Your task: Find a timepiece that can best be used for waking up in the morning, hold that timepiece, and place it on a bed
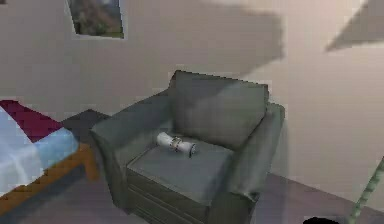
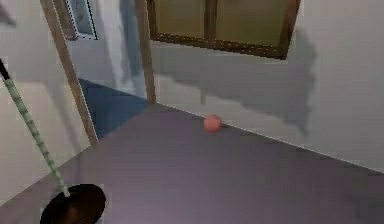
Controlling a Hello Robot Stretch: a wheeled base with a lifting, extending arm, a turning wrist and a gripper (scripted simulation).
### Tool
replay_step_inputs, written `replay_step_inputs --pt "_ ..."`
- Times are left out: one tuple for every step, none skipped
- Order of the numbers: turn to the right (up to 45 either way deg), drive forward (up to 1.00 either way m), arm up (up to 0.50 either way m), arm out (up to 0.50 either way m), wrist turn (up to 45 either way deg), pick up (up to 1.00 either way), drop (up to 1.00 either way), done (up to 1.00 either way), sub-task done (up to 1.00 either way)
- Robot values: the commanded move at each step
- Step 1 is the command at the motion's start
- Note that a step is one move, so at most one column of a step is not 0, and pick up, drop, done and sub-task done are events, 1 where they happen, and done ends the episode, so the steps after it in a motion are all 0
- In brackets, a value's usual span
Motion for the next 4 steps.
replay_step_inputs --pt "45.0 0.0 0.0 0.0 0.0 0.0 0.0 0.0 0.0" --pt "45.0 0.0 0.0 0.0 0.0 0.0 0.0 0.0 0.0" --pt "45.0 0.0 0.0 0.0 0.0 0.0 0.0 0.0 0.0" --pt "27.0 0.0 0.0 0.0 0.0 0.0 0.0 0.0 0.0"
